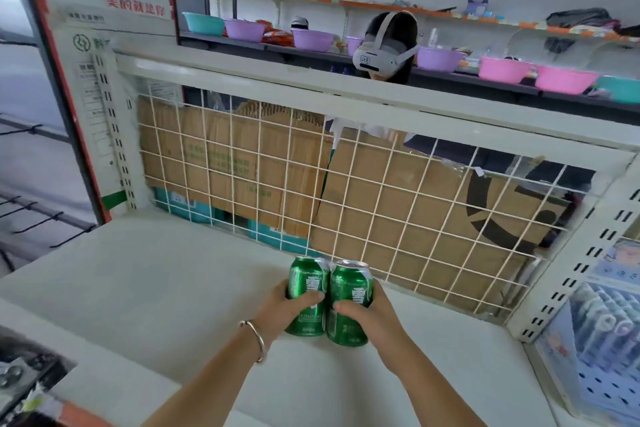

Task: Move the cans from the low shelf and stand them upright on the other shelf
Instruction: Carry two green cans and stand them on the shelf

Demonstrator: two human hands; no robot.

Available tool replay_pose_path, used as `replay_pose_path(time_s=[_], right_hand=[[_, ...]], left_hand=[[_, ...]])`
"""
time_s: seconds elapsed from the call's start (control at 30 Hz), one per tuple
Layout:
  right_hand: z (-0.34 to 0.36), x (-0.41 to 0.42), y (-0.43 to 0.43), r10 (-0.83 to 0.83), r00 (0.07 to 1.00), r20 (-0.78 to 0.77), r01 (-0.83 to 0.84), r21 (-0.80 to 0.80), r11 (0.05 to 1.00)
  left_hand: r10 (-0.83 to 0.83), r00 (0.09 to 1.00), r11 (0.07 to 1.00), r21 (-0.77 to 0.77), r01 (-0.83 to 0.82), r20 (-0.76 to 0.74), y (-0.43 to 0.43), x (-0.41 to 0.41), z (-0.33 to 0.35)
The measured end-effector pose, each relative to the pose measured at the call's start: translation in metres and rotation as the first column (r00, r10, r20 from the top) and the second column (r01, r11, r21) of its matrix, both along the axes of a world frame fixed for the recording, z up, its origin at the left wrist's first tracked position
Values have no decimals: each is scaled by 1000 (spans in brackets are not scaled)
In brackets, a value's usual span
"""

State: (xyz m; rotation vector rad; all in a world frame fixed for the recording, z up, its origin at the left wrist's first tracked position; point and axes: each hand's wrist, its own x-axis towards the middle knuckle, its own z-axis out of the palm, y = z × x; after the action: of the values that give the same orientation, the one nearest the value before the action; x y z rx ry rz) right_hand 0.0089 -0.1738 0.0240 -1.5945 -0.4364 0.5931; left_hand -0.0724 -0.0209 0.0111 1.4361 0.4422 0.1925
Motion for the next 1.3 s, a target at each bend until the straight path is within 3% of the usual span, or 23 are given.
replay_pose_path(time_s=[0.33,0.57,0.7,0.83,0.97,1.1,1.3], right_hand=[[32,-109,126,437,898,-48,-431,99,897],[63,-272,207,779,624,52,-779,119,616],[71,-389,240,850,512,124,-858,110,501],[76,-516,259,940,303,157,-949,146,281],[73,-644,260,988,100,117,-988,131,84],[70,-763,238,988,-82,133,-984,145,-102],[67,-912,179,863,-483,146,-847,172,-503]], left_hand=[[389,921,916,-125,-382,35,66,-175,36],[706,700,708,-101,-699,108,90,-358,52],[852,518,524,-92,-847,82,89,-472,55],[945,326,328,-83,-941,43,77,-594,62],[994,47,53,-59,-997,100,41,-707,73],[962,-233,-231,-28,-973,145,-17,-801,70],[777,-602,-609,-24,-793,184,-115,-900,63]])
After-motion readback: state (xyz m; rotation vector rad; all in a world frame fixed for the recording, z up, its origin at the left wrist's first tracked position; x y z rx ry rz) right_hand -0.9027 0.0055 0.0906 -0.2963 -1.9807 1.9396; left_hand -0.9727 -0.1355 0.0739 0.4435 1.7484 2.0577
